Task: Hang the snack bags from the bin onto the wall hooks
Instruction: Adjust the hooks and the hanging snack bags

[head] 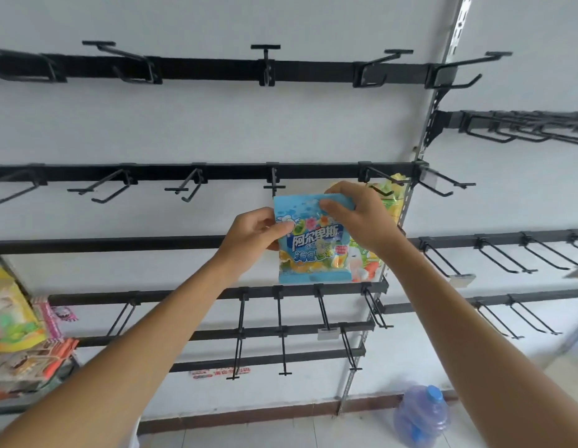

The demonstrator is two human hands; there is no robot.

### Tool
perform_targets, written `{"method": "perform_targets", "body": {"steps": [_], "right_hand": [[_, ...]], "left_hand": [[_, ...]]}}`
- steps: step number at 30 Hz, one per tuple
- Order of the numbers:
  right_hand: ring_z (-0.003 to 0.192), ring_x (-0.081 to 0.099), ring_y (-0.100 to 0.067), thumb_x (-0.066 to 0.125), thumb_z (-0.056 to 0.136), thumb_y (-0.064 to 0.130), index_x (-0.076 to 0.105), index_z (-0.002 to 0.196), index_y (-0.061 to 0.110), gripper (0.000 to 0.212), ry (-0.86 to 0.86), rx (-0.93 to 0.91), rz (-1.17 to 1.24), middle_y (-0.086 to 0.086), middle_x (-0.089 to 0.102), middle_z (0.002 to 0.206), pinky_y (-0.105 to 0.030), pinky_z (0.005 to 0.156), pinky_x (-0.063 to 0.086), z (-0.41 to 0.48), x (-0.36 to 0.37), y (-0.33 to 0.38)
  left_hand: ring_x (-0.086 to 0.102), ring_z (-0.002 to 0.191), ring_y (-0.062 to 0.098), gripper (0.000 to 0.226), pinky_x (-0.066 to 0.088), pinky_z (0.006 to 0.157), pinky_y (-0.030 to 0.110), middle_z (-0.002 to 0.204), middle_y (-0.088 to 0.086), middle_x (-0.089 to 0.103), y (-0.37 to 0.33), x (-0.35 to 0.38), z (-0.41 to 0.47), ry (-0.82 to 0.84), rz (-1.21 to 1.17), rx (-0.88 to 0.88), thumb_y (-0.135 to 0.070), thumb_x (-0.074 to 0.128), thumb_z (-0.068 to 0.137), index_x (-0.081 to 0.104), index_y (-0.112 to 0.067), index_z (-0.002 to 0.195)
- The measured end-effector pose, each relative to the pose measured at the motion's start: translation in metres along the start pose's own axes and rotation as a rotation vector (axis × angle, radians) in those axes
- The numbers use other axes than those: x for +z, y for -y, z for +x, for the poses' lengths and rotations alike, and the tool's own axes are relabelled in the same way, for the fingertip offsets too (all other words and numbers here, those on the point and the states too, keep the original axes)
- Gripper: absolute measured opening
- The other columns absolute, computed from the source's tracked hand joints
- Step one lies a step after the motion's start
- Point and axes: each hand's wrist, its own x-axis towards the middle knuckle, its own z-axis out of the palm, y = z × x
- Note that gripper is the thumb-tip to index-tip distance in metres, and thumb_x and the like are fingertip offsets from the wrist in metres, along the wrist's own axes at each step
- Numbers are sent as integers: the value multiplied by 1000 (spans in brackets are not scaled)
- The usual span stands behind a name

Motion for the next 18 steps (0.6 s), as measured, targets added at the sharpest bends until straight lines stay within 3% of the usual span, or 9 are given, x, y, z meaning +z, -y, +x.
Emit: {"method": "perform_targets", "body": {"steps": [4, 7, 9, 12, 14, 16, 18], "right_hand": [[69, 68, -28, 63, 93, 22, 66, 92, 14, 8, -12, 5, 61, -3, 69, 78, -39, 57, 54, 12, -1, 4], [64, 63, -25, 64, 92, 17, 65, 87, 13, 6, -85, -5, 71, -6, 68, 74, -44, 57, 53, 22, -14, 11], [65, 61, -26, 64, 92, 17, 65, 86, 12, 8, -120, -6, 64, -18, 68, 76, -47, 56, 52, 28, -26, 16], [67, 63, -27, 63, 92, 15, 64, 87, 9, 8, -156, -17, 82, -24, 68, 82, -46, 58, 53, 34, -45, 23], [66, 64, -24, 63, 91, 16, 63, 85, 12, 8, -191, -25, 106, -17, 67, 76, -42, 57, 54, 38, -57, 25], [61, 62, -17, 63, 91, 17, 61, 80, 16, 10, -227, -31, 148, -2, 65, 67, -34, 56, 52, 43, -70, 26], [59, 62, -14, 63, 91, 18, 60, 80, 17, 11, -255, -33, 178, 2, 64, 66, -30, 56, 52, 46, -82, 25]], "left_hand": [[70, 97, 16, 14, 59, 77, 30, 105, 4, 73, -9, -8, 14, 30, 18, 65, -17, 62, 94, 67, -17, 108], [70, 95, 13, 16, 58, 72, 26, 106, 1, 73, -28, -2, 27, 80, 5, 121, -14, 60, 95, 65, -19, 110], [70, 93, 9, 17, 58, 74, 25, 103, -4, 73, -39, 7, 32, 108, -28, 147, -13, 57, 97, 64, -21, 110], [69, 99, 9, 18, 57, 83, 27, 107, -4, 72, -54, 23, 37, 142, -61, 179, -15, 54, 99, 62, -19, 114], [69, 101, 12, 22, 57, 86, 31, 111, -1, 72, -65, 33, 42, 134, -72, 207, -17, 55, 99, 61, -15, 120], [70, 98, 14, 24, 57, 83, 30, 111, 3, 72, -78, 41, 50, 113, -94, 220, -17, 56, 98, 59, -11, 121], [71, 92, 13, 24, 56, 73, 24, 105, 5, 73, -92, 49, 60, 76, -97, 233, -17, 57, 97, 59, -9, 119]]}}
